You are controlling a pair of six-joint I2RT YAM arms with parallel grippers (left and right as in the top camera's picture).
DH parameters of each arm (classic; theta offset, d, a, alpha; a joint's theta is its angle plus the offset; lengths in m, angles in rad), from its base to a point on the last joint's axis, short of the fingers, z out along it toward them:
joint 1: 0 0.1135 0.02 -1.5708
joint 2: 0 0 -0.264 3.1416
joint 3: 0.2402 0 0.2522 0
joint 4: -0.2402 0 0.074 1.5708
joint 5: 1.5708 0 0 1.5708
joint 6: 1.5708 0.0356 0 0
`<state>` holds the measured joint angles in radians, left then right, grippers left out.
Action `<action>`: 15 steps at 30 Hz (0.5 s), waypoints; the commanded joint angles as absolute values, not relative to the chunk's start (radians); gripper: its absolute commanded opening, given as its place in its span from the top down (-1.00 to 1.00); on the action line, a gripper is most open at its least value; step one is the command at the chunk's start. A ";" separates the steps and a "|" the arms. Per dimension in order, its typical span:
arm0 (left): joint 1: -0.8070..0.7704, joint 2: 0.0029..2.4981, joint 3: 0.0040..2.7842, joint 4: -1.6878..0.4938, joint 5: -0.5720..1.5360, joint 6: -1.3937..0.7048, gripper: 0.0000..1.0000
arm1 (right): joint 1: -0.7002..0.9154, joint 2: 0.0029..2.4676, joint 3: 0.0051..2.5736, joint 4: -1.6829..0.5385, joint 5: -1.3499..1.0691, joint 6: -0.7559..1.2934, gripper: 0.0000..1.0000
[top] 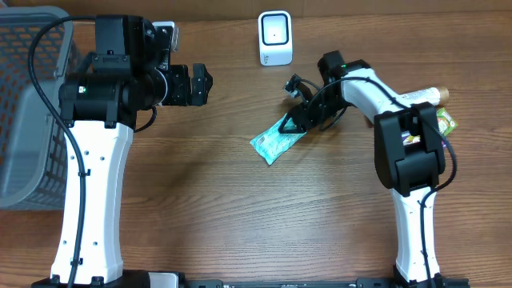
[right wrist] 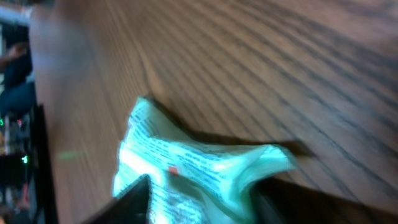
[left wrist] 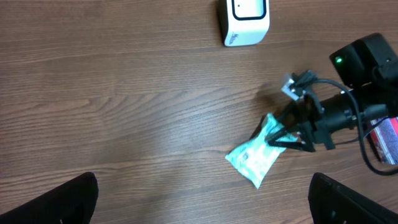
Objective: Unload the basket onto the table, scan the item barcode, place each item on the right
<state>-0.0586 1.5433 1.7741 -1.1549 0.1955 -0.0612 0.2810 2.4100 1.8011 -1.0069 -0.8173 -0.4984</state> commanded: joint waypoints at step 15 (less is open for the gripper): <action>-0.059 1.549 1.785 -1.154 0.200 -0.075 -1.00 | 0.162 2.305 1.850 -1.184 -1.033 -0.424 0.92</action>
<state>-0.0586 1.5433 1.7741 -1.1549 0.1951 -0.0612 0.2073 2.4191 1.8122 -1.1549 -0.9054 -0.3676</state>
